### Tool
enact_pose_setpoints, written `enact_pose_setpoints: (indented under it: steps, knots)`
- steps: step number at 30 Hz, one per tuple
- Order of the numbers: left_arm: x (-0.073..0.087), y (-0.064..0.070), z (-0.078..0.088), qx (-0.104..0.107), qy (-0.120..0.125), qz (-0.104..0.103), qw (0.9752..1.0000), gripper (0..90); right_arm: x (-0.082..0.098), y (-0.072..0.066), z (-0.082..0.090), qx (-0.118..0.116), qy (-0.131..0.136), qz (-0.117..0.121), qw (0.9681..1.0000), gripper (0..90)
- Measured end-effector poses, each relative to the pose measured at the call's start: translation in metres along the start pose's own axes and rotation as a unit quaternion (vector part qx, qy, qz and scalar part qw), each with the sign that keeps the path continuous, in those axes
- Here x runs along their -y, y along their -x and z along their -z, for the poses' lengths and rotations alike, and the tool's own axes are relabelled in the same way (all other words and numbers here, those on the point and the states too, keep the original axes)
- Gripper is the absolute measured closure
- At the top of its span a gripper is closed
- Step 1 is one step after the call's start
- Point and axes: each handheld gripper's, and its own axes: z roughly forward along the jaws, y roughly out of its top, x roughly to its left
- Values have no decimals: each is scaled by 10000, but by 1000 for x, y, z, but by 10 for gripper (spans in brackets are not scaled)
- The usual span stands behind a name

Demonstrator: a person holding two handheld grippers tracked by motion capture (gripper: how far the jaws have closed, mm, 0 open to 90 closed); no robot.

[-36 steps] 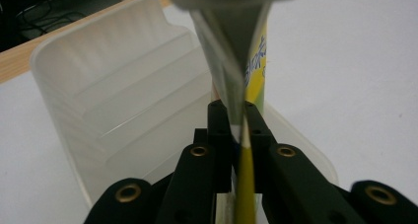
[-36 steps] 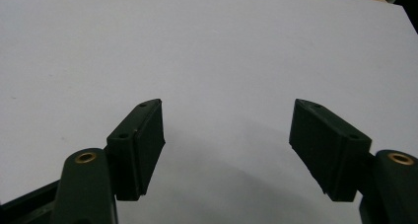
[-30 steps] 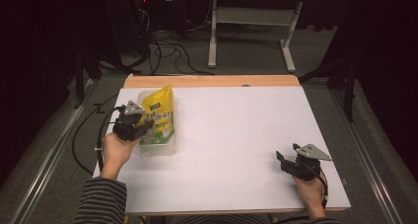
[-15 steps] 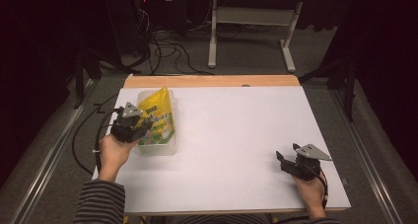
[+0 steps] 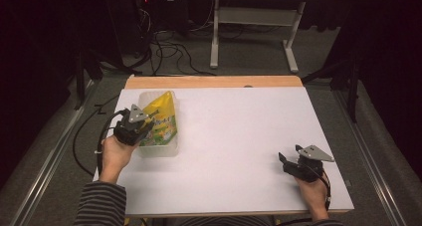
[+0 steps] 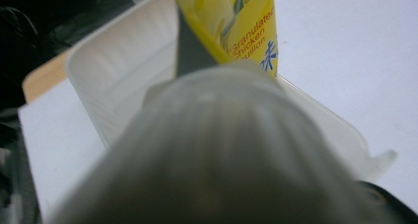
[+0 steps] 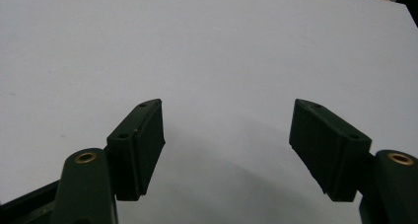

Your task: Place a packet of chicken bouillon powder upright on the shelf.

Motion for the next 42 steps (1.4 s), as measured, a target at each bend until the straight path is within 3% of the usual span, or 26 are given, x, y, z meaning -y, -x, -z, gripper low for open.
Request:
enact_pose_setpoints:
  steps: [2, 6, 9, 14, 19, 22, 25, 28, 36, 42]
  knots:
    - [3, -2, -1, 11, 88, 128, 9999, 900, 0, 0, 1, 13, -9, -85, 10000, 298]
    - [14, -6, 4, 378, 192, 426, 9982, 881, 0, 0, 1, 2, 10, -94, 10000, 299]
    - [17, -2, 5, 370, 149, 381, 9985, 840, 0, 0, 0, 1, 0, -1, 10000, 299]
    - [17, -2, 4, 404, 219, 516, 9976, 780, 0, 0, 0, -2, -9, -40, 10000, 298]
    - [17, -2, 7, 278, 271, 709, 9967, 649, 0, 0, 0, -4, -8, -46, 10000, 298]
    - [19, -5, 9, 302, 354, 905, 9948, 593, 0, -1, 1, -1, -11, -57, 10000, 298]
    - [20, -6, 10, 341, 341, 978, 9940, 549, 0, 0, 0, -11, -7, -42, 10000, 298]
    - [21, -6, 13, 284, 373, 1036, 9935, 515, 0, 0, 1, -6, -5, -43, 10000, 298]
    - [28, -7, 22, 156, 489, 1367, 9893, 445, 0, 0, 0, -11, -1, -52, 10000, 298]
    - [35, -2, 28, 18, 491, 1381, 9892, 425, 0, 0, 0, -12, -5, -67, 10000, 299]
